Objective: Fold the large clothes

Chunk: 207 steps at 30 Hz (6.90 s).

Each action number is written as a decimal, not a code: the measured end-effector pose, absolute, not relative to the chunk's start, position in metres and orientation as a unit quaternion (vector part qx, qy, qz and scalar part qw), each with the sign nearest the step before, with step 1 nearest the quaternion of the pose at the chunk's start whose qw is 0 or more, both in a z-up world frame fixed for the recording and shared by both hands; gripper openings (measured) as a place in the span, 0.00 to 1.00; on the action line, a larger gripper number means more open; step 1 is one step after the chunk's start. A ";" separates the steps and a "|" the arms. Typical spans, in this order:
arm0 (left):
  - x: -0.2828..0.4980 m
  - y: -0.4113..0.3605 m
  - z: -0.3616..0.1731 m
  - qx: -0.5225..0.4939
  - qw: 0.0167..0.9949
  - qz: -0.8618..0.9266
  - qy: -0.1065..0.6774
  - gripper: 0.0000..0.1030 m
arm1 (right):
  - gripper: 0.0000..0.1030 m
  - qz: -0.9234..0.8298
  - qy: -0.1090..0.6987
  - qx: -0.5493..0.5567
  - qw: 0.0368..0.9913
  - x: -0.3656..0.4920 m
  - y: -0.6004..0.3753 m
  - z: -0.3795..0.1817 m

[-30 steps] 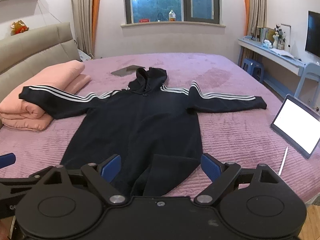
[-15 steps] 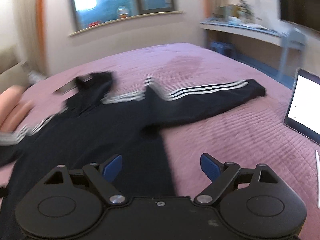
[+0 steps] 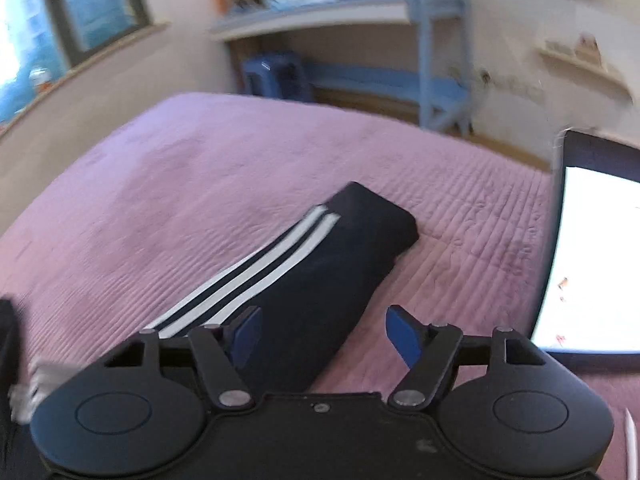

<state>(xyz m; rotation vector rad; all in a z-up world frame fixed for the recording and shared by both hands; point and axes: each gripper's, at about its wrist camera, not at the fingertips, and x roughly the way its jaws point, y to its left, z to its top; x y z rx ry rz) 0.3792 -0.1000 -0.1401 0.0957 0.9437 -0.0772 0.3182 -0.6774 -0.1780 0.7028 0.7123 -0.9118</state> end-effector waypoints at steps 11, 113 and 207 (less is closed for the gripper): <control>0.427 -0.160 -0.159 0.040 0.867 -0.043 0.495 0.87 | 0.76 -0.419 0.331 0.393 0.749 0.347 -0.745 -0.232; 0.479 0.171 -0.116 -0.128 0.925 0.098 0.345 0.21 | 0.37 -0.034 0.538 0.076 0.839 0.497 -0.194 -0.165; 0.592 -0.045 -0.206 -0.043 0.889 -0.142 0.433 0.37 | 0.30 -0.194 0.456 0.064 0.867 0.446 -0.355 -0.152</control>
